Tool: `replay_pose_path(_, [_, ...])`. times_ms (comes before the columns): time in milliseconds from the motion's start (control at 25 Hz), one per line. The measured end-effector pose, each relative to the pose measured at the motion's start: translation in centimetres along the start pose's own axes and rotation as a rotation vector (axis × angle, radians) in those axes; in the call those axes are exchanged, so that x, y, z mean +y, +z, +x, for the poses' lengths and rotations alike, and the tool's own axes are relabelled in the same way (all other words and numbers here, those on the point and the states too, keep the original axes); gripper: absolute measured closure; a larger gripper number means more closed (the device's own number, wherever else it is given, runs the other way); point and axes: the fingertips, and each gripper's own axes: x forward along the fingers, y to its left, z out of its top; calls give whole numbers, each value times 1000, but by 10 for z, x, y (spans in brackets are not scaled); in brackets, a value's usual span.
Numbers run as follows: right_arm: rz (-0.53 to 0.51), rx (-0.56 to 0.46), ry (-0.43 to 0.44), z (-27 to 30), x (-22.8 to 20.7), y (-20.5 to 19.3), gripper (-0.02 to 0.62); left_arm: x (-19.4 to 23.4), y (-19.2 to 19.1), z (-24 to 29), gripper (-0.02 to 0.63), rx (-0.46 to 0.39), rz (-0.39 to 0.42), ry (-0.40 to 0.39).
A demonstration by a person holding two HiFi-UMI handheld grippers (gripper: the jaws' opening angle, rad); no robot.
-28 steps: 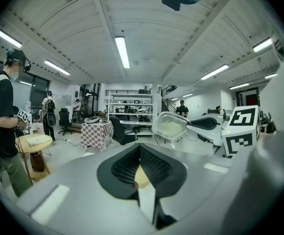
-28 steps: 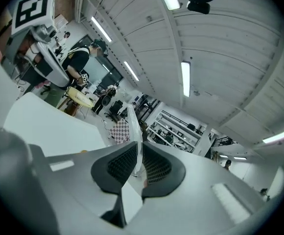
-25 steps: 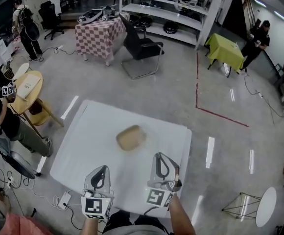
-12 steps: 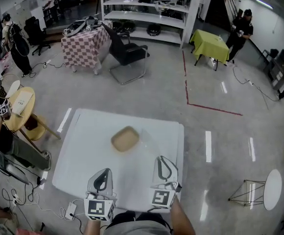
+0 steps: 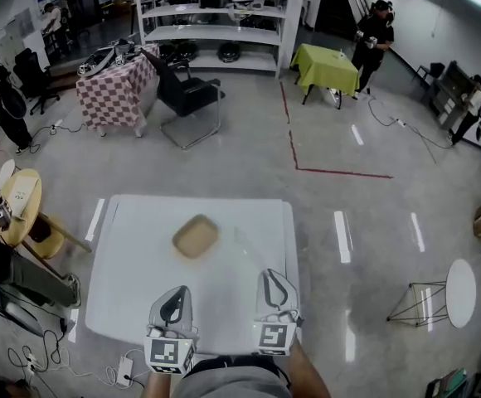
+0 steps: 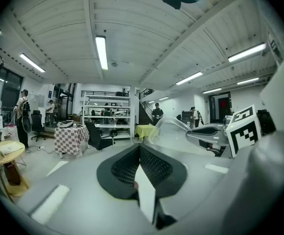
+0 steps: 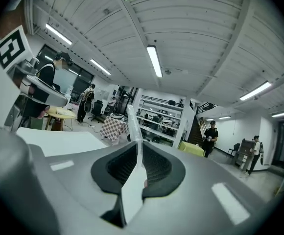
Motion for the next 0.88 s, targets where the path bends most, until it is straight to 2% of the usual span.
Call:
replay_pose_path(560, [111, 71, -114, -36, -33, -32, 558, -47, -4, 28, 594, 16, 33, -179])
replay_pose_path(880, [177, 108, -128, -50, -34, -49, 558, -63, -6, 35, 594, 20, 50, -240])
